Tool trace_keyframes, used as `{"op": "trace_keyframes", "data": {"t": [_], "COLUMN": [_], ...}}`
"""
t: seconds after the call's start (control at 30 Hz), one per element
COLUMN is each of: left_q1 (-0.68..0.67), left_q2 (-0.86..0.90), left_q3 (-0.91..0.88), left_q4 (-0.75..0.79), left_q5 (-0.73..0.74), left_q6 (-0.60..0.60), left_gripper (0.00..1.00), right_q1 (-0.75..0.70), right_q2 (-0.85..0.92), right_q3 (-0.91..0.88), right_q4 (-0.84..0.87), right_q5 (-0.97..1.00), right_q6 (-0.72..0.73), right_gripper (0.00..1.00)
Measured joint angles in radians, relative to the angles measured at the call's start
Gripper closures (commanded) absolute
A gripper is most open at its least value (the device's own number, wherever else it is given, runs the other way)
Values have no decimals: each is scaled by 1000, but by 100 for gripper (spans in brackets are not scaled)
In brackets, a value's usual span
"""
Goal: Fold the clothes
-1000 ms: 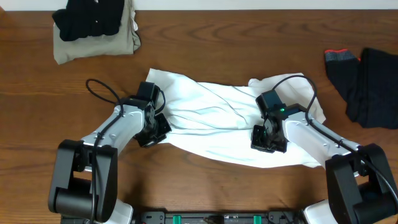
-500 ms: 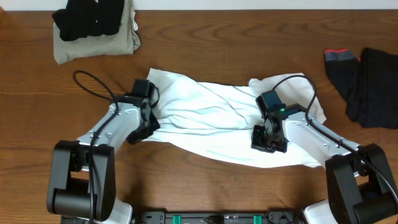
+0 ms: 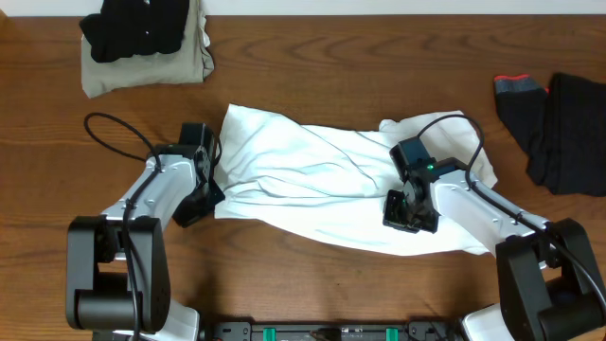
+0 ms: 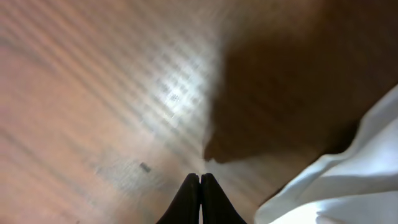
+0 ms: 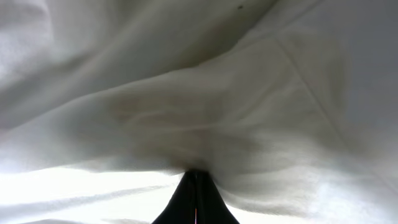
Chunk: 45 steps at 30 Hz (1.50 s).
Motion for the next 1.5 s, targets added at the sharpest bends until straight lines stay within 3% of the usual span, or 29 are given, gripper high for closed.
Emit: {"op": "trace_keyframes", "data": {"t": [0.17, 0.47, 0.53, 0.6, 0.7, 0.73, 0.77, 0.8, 0.83, 0.97, 1.17, 1.5], "left_q1": [-7, -160, -197, -220, -240, -241, -242, -243, -243, -243, -243, -218], "left_q2": [-76, -415, -468, -498, -510, -509, -507, -502, -497, -427, -259, 74], "left_q3": [47, 93, 93, 93, 93, 93, 93, 93, 95, 144, 313, 513], "left_q4": [-82, -23, 10, 34, 65, 74, 78, 79, 78, 47, 12, 20], "left_q5": [25, 99, 106, 113, 121, 128, 137, 146, 156, 192, 207, 219], "left_q6": [19, 90, 98, 109, 111, 109, 118, 129, 138, 179, 225, 266], "left_gripper": [94, 93, 87, 67, 38, 23, 16, 10, 7, 0, 2, 2], "right_q1": [-49, -91, -91, -91, -91, -92, -92, -93, -96, -127, -259, -493], "right_q2": [2, 10, 12, 13, 13, 14, 14, 14, 14, 15, 16, 93], "right_q3": [6, 64, 90, 117, 175, 208, 236, 267, 301, 462, 658, 707], "right_q4": [-8, -89, -122, -153, -195, -205, -209, -213, -220, -234, -193, -70], "right_q5": [24, 81, 94, 101, 108, 109, 109, 111, 111, 111, 108, -80], "right_q6": [8, 35, 43, 47, 56, 44, 39, 31, 21, -39, -135, -279], "right_gripper": [99, 99, 99, 96, 64, 34, 17, 6, 1, 1, 1, 1]}}
